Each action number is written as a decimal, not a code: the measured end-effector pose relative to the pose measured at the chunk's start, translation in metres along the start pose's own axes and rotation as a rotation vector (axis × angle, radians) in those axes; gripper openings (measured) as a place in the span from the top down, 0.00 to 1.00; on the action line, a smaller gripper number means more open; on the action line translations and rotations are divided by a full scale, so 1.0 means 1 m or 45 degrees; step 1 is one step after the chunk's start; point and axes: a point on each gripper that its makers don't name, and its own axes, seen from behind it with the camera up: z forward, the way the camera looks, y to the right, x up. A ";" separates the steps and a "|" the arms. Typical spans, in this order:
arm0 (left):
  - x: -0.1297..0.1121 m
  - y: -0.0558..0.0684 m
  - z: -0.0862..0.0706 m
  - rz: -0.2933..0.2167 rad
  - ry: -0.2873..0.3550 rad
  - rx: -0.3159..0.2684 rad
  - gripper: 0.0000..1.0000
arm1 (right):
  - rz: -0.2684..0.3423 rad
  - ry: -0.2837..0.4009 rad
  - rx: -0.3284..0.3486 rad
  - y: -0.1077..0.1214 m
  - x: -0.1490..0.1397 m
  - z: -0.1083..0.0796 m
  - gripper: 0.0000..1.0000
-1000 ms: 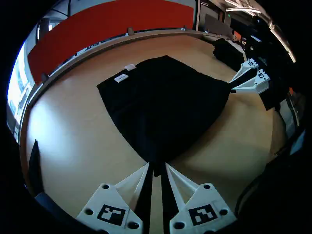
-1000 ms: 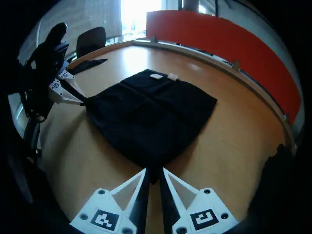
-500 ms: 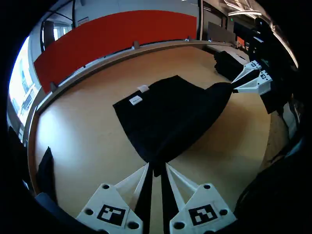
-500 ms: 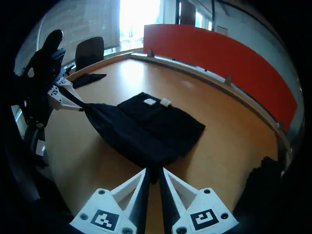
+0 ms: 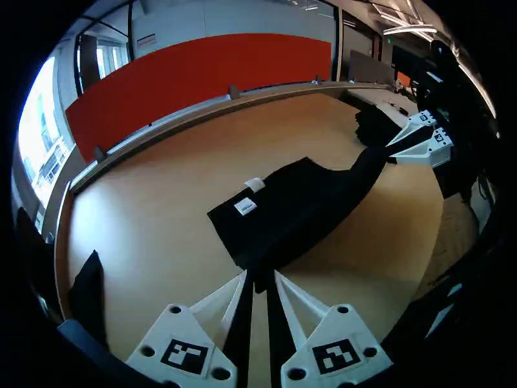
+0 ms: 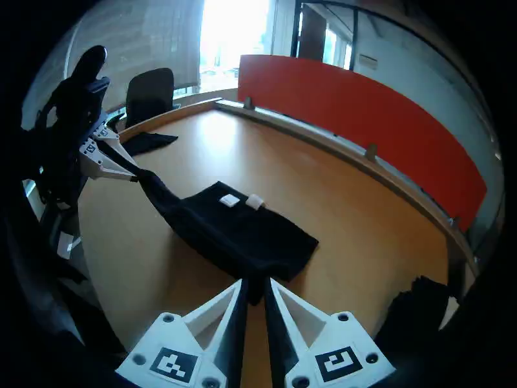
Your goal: Fold towel
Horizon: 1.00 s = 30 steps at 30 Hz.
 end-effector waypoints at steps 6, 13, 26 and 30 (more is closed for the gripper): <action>0.011 -0.002 -0.011 0.005 0.016 0.007 0.86 | 0.003 0.018 0.001 -0.002 0.009 -0.011 0.84; 0.019 -0.002 -0.021 -0.003 0.033 0.009 0.87 | 0.003 0.039 0.003 -0.004 0.017 -0.021 0.84; 0.020 -0.002 -0.023 -0.002 0.034 0.007 0.87 | 0.004 0.039 0.001 -0.006 0.017 -0.023 0.84; 0.019 -0.001 -0.020 -0.007 0.026 0.008 0.87 | 0.005 0.028 0.004 -0.006 0.014 -0.022 0.84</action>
